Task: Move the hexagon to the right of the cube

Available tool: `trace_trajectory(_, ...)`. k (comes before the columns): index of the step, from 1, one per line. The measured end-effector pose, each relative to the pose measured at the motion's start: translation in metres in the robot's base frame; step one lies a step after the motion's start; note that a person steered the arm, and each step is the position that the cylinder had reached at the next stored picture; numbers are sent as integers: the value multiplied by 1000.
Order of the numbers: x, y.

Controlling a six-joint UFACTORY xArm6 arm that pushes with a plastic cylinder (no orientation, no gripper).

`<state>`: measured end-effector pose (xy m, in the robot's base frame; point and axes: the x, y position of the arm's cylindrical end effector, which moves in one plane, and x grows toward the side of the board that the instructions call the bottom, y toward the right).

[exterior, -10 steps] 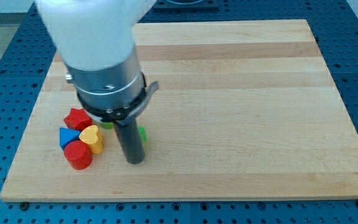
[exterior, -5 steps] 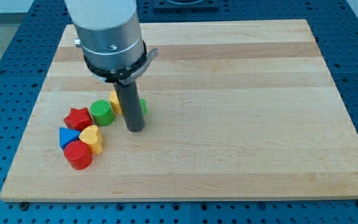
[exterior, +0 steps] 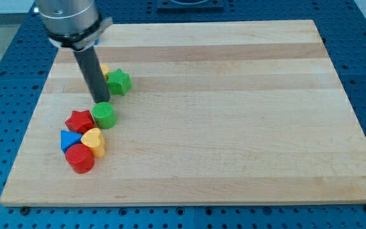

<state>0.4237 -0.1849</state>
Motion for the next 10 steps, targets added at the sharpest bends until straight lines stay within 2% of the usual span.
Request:
trace_trajectory(2, -31, -16)
trace_trajectory(3, -49, -8)
trace_trajectory(5, -58, 30)
trace_trajectory(9, -139, 19)
trace_trajectory(10, -141, 19)
